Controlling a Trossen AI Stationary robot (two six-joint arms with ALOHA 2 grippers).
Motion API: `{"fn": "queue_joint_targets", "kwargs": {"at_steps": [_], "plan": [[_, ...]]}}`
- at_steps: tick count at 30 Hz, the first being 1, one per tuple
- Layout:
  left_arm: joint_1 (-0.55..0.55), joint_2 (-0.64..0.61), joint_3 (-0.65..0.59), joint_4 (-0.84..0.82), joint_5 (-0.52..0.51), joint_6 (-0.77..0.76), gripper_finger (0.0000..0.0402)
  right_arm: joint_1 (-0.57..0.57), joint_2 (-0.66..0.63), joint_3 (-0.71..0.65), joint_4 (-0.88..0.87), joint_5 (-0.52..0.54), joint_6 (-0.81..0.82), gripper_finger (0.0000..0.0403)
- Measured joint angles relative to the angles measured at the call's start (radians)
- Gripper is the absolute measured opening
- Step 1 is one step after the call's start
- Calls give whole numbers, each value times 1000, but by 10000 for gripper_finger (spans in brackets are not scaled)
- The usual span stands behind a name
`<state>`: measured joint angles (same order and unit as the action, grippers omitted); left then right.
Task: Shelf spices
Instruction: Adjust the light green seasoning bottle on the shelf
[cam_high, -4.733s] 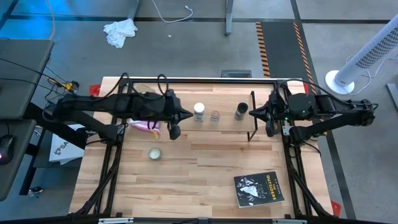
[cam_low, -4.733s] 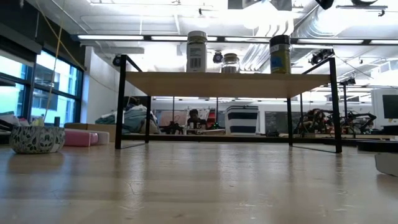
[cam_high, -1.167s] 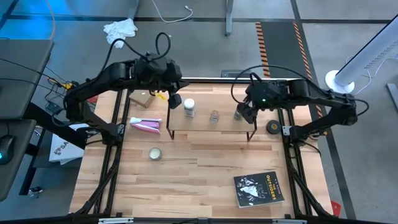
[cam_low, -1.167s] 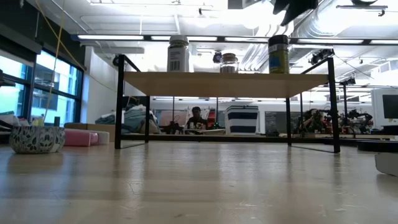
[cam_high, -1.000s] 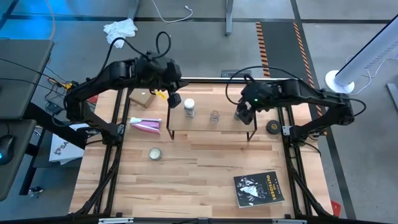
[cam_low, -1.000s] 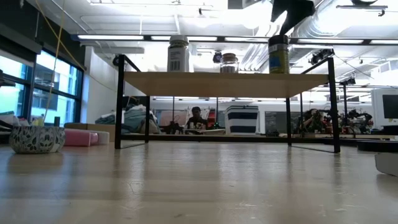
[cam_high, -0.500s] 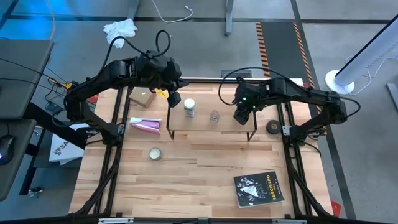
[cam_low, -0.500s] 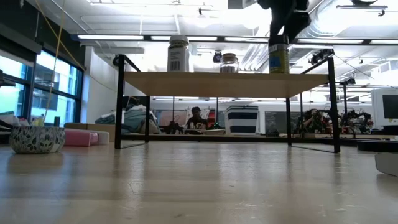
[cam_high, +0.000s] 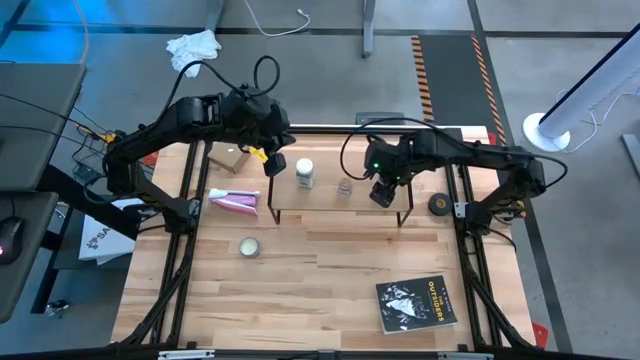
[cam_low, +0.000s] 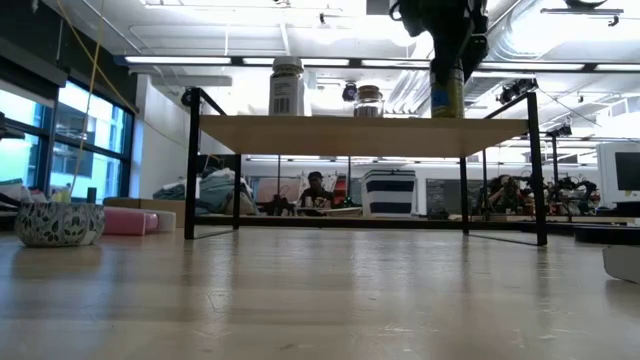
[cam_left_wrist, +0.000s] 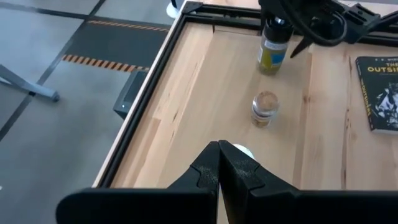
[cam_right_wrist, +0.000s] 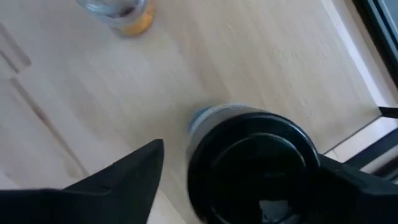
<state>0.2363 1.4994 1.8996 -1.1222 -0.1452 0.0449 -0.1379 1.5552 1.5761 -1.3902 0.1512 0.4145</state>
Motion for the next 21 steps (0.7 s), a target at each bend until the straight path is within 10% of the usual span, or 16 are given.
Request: {"fn": "queue_joint_targets", "kwargs": {"at_steps": [7, 21], "plan": [[2, -1, -22, -3, -1, -25, 0, 0, 4, 0, -4, 53, 15, 191], [-2, -288, -536, 336, 16, -225, 0, -5, 4, 130, 44, 148, -59, 188]]}}
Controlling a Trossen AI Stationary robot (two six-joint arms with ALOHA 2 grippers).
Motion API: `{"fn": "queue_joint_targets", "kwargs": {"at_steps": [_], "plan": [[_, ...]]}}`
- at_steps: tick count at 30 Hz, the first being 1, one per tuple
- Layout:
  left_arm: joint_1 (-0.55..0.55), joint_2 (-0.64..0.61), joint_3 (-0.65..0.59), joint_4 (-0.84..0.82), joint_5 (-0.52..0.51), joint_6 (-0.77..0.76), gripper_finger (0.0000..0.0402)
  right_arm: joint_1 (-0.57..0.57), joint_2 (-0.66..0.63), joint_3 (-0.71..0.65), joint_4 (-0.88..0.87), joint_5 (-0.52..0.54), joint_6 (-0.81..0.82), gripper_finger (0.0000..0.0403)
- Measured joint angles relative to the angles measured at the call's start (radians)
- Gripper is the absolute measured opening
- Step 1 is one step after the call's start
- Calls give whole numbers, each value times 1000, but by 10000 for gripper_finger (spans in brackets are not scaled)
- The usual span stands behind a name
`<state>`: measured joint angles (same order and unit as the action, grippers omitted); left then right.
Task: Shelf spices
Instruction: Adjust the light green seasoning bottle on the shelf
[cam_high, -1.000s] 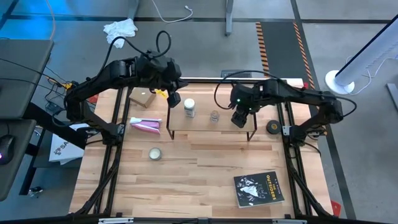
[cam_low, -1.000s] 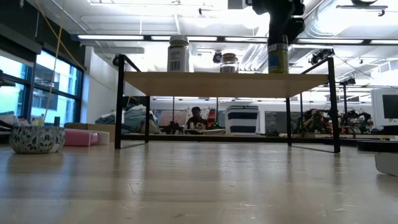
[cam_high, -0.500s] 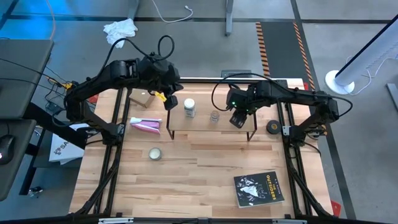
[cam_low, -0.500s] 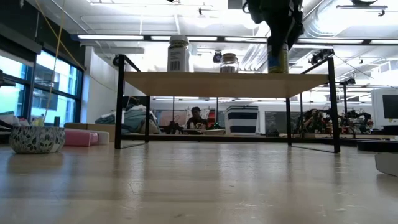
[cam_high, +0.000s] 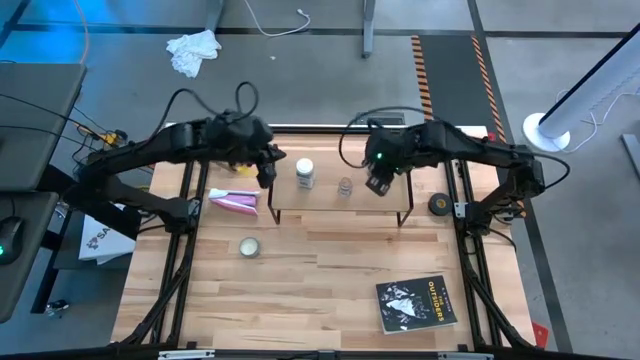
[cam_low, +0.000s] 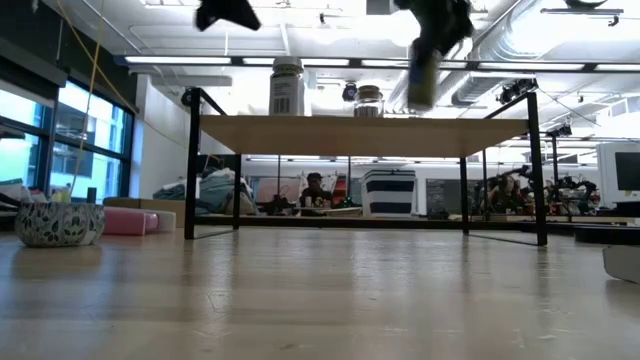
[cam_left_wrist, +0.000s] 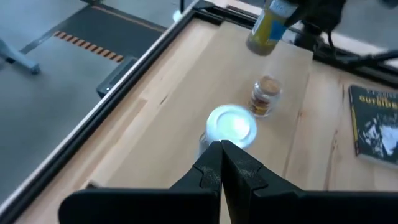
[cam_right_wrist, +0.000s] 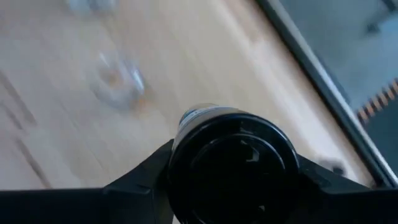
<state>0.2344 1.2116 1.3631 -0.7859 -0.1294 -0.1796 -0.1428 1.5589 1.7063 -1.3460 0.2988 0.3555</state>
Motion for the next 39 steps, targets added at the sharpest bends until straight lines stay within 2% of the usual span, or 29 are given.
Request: {"fn": "queue_joint_targets", "kwargs": {"at_steps": [7, 13, 24, 28, 34, 39], "plan": [[-23, -201, -199, 98, -75, -111, 0, -18, 19, 122, 180, -10, -5, 188], [-44, -309, -289, 160, -158, -134, 0, -17, 131, 188, 189, -81, -6, 188], [-45, -360, -297, 159, -162, -125, 0, 9, 308, 291, 147, -164, 4, 188], [-45, -364, -297, 158, -162, -118, 0, 14, 323, 291, 96, -108, 2, 188], [-45, -366, -297, 158, -146, -76, 0, 9, 320, 292, -21, -117, 19, 188], [-45, -366, -297, 159, -145, -71, 0, 15, 318, 301, -13, -121, 29, 188]]}}
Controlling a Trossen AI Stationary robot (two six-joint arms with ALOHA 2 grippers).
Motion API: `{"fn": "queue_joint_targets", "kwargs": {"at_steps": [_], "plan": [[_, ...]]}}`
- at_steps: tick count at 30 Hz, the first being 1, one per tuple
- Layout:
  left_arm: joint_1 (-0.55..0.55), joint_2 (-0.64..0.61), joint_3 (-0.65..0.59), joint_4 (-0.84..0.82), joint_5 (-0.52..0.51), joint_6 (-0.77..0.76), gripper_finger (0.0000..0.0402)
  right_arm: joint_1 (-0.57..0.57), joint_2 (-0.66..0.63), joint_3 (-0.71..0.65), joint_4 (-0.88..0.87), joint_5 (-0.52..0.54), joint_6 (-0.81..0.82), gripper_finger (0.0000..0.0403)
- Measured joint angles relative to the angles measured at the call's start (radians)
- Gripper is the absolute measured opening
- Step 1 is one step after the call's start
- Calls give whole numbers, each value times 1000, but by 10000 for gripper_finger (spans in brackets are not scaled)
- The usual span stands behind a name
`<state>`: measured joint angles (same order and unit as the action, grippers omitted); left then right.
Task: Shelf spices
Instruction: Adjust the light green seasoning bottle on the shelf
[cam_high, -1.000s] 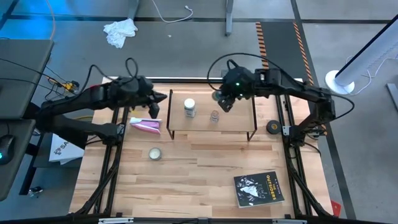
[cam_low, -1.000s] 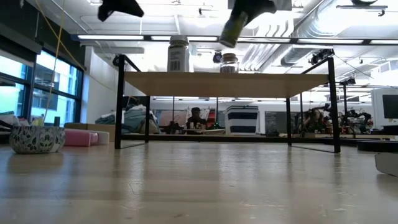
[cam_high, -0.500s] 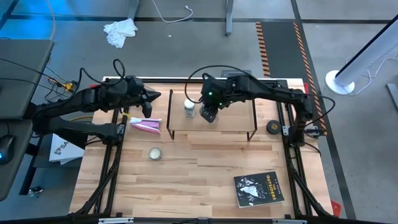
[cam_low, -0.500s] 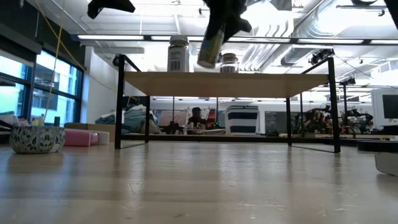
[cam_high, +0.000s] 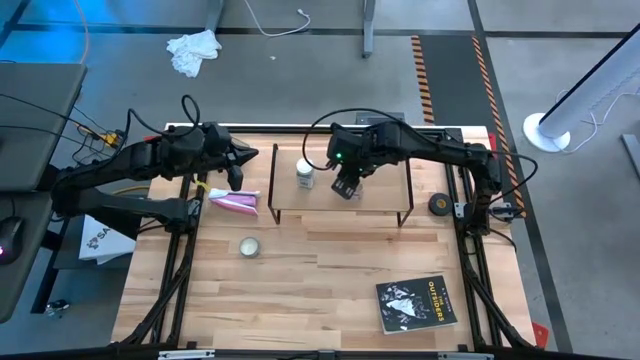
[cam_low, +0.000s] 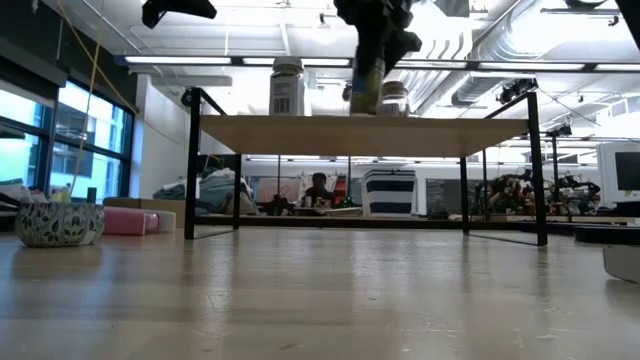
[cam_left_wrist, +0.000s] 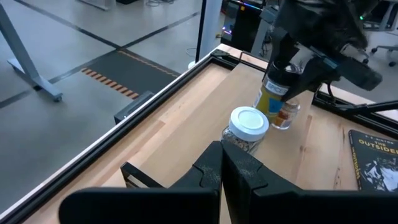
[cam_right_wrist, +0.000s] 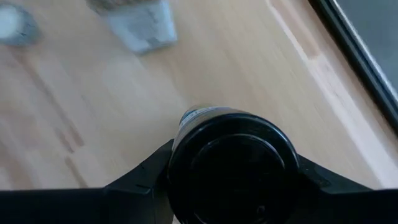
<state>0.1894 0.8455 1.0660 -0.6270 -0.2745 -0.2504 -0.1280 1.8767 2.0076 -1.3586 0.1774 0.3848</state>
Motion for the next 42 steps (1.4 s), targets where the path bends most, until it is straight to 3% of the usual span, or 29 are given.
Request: {"fn": "queue_joint_targets", "kwargs": {"at_steps": [15, 20, 23, 35, 42], "plan": [[0, 0, 0, 5, 3, -26, 0, -9, 0, 1, 110, -29, -27, 189], [0, 0, 0, 5, 2, -36, 0, -8, 0, 1, 106, -33, -50, 242], [0, 0, 0, 5, 2, -37, 0, -9, 0, 1, 103, -33, -50, 251], [0, 0, 0, 11, 2, -31, 0, -9, 0, 1, 103, -32, -97, 258], [0, 0, -1, 124, 0, 42, 0, -21, 0, 48, 21, -29, -128, 258]]}}
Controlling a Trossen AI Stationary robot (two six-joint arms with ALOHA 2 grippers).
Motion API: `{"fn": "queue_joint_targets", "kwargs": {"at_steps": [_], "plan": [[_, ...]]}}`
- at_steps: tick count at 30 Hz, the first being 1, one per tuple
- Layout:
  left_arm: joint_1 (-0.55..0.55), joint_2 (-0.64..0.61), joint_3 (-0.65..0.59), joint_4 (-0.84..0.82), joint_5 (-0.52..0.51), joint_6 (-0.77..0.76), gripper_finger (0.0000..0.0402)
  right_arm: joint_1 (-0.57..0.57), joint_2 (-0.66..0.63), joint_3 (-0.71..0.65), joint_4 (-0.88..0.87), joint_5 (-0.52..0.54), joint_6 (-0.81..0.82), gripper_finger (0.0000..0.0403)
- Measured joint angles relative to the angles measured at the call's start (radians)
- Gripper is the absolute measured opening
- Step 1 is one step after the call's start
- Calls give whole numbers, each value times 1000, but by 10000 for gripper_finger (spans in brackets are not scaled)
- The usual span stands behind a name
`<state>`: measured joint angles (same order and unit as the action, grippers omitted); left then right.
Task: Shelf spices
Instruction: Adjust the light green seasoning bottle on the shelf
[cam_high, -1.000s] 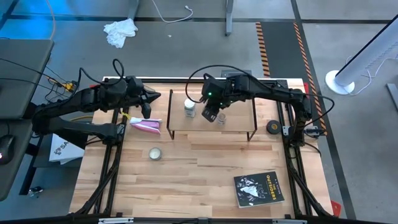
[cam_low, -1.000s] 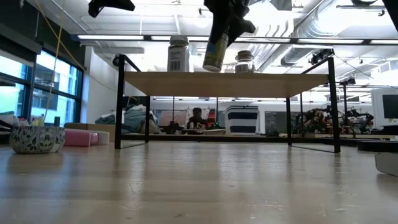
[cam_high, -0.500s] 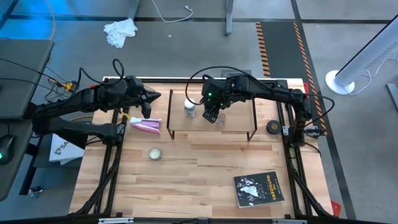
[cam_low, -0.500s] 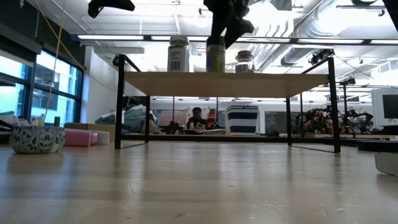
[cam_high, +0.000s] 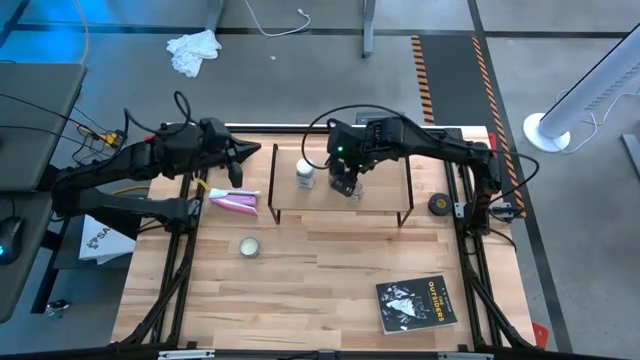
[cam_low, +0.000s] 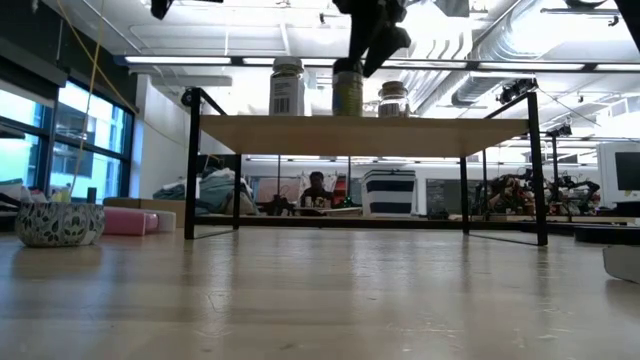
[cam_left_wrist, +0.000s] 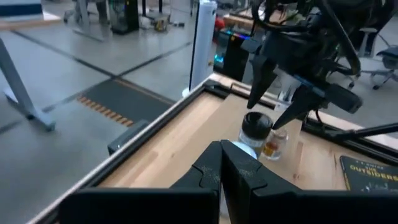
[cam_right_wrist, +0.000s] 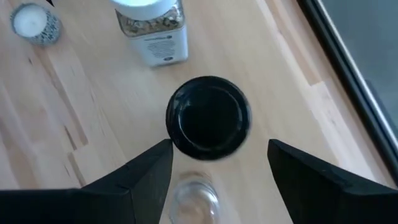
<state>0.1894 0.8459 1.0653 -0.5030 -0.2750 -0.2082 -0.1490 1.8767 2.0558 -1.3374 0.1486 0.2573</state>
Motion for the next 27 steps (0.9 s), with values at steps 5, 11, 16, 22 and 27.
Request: {"fn": "queue_joint_targets", "kwargs": {"at_steps": [5, 11, 16, 22, 27], "plan": [[0, 0, 0, 15, -26, 19, 0, -9, 0, 114, -97, 8, -15, 259], [0, 0, 0, 16, -34, 20, 0, -9, -1, 177, -214, 55, 3, 256], [17, 24, 0, 51, -17, 29, 0, -8, -1, 110, -209, 62, 22, 199], [46, 109, 1, 27, 92, 89, 0, -12, 0, 12, -144, 80, -27, 35], [46, 149, 1, -46, 154, 117, 0, -15, 0, -27, -111, 75, -31, 17]]}}
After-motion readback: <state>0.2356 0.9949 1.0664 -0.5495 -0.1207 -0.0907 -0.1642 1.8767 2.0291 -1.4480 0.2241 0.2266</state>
